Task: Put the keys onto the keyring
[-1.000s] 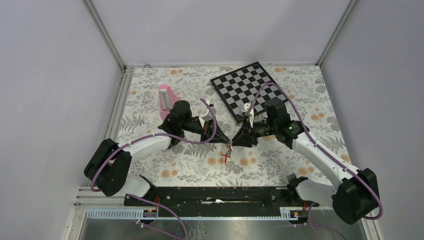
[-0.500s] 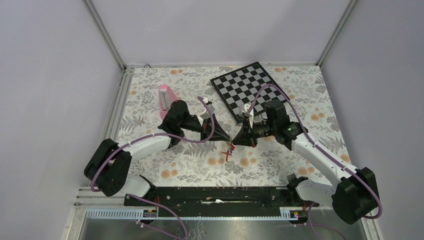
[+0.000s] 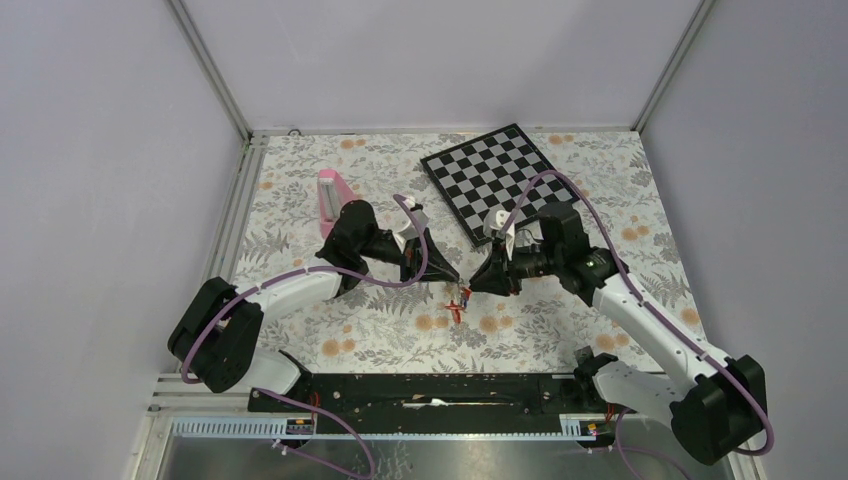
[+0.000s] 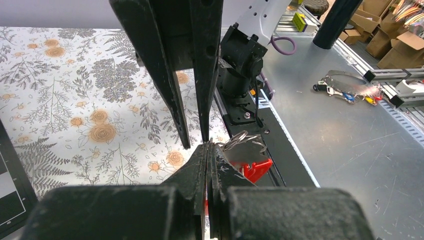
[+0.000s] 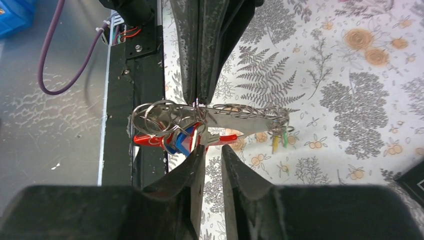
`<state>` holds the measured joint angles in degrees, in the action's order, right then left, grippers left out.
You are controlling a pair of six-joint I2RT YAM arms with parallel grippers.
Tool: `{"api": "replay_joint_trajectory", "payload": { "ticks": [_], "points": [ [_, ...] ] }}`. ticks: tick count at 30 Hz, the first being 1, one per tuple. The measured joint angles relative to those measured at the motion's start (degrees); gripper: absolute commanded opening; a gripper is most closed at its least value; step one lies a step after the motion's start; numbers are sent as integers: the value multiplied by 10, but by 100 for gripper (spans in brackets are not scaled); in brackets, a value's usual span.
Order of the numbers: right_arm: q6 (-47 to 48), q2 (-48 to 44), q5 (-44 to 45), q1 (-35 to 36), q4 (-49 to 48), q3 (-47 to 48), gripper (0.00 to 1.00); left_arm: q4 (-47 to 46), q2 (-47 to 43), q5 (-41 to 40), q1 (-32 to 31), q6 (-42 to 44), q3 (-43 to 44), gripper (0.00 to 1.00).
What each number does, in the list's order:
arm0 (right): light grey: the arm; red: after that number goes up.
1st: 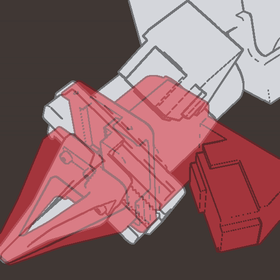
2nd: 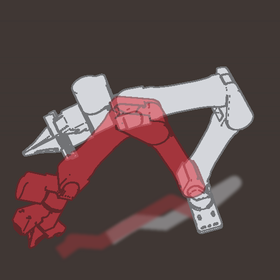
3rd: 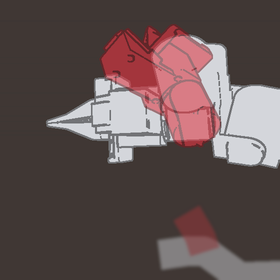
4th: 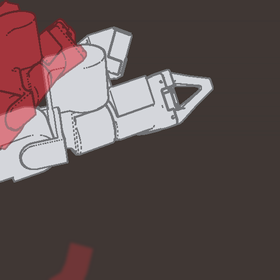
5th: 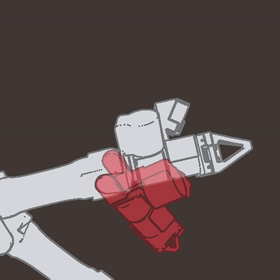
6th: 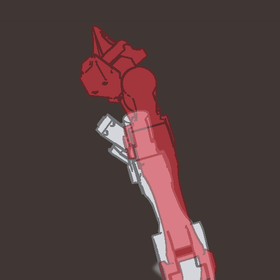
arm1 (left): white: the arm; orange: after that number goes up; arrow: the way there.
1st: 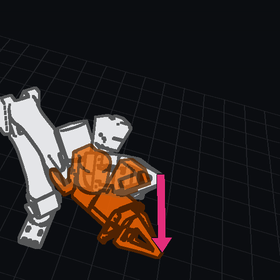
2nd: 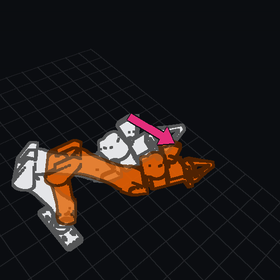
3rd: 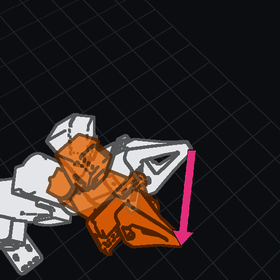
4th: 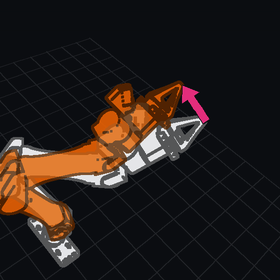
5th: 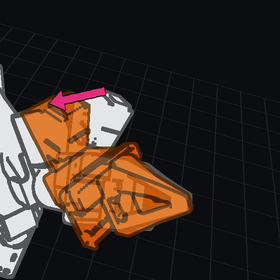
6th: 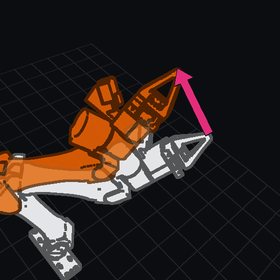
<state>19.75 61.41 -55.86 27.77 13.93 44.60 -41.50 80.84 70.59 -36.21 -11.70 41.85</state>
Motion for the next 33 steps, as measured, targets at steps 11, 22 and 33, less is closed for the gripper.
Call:
{"api": "replay_joint_trajectory", "payload": {
  "ticks": [11,22,33],
  "points": [
    [17,-10,-21,-6,25,12,38,23,-1,2,1,28,0,0],
    [9,11,-38,-6,7,4,20,-3,-1,2,2,5,0,0],
    [-16,15,-52,-7,-31,-10,0,-57,-1,-3,2,-37,-12,0]
  ]
}}
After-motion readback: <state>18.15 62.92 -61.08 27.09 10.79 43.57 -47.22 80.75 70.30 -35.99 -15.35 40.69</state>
